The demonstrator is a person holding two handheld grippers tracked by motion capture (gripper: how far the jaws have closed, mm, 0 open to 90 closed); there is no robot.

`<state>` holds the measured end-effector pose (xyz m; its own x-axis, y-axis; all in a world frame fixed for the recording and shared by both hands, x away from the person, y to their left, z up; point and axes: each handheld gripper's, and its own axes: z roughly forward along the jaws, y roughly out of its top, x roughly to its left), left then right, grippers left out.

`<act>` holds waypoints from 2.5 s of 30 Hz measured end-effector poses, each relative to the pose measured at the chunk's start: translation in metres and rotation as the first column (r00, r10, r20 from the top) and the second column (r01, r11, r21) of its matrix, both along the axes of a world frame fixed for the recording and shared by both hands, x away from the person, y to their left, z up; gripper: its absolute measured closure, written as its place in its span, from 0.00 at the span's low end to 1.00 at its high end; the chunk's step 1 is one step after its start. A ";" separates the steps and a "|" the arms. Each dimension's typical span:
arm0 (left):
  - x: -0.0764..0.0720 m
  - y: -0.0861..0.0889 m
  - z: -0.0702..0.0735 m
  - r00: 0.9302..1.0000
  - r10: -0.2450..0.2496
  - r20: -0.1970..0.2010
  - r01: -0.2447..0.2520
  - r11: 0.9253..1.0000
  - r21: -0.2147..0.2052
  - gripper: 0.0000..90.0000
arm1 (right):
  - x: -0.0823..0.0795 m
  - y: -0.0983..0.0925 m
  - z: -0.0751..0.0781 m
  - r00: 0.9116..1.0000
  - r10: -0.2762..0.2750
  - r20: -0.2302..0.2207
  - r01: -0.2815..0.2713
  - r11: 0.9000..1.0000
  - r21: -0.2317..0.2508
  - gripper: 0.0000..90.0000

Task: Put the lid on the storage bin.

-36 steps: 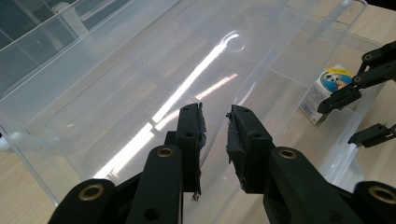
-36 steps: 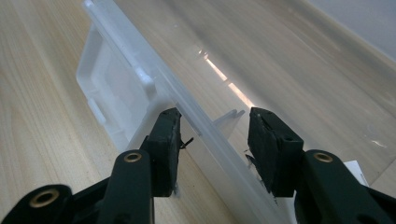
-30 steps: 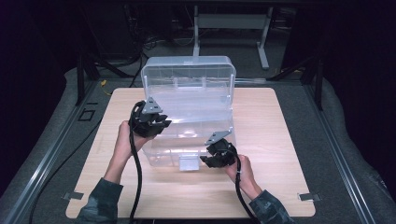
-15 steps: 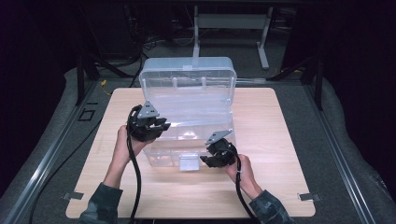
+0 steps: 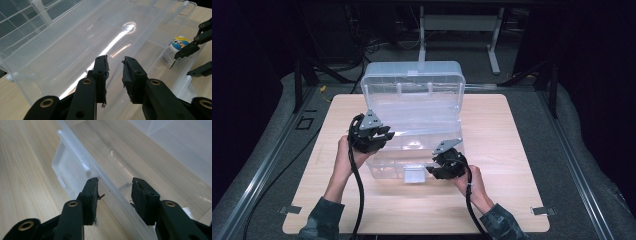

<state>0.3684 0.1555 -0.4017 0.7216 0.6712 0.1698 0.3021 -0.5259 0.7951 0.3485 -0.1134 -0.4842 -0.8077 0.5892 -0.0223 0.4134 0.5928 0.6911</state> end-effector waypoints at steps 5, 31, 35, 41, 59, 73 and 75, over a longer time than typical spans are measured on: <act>-0.001 0.000 0.000 1.000 0.002 -0.002 -0.002 1.000 -0.002 0.80 | -0.009 -0.006 0.022 1.000 0.011 0.022 -0.012 0.999 0.047 0.62; -0.010 0.000 -0.007 1.000 -0.010 -0.002 0.010 1.000 -0.010 0.81 | 0.066 -0.027 0.130 0.995 -0.084 0.060 0.075 0.986 0.146 0.72; -0.011 -0.001 -0.006 1.000 -0.006 -0.007 0.006 1.000 -0.003 0.80 | 0.075 -0.023 0.133 0.983 -0.157 0.094 0.146 0.983 0.113 0.83; -0.012 -0.001 -0.007 1.000 -0.008 -0.013 0.008 1.000 -0.007 0.80 | 0.092 -0.023 0.142 0.979 -0.183 0.093 0.169 0.975 0.144 0.88; -0.018 0.001 -0.011 0.999 -0.006 -0.044 0.005 1.000 -0.023 0.76 | 0.097 -0.024 0.141 0.978 -0.196 0.075 0.180 0.967 0.178 0.89; -0.041 0.016 -0.001 0.997 0.055 -0.060 -0.058 0.997 -0.046 0.29 | 0.079 -0.030 0.134 0.981 -0.173 0.090 0.155 0.971 0.185 0.89; -0.046 0.019 0.000 0.996 0.069 -0.056 -0.070 0.997 -0.033 0.23 | 0.077 -0.030 0.133 0.979 -0.177 0.097 0.157 0.970 0.186 0.88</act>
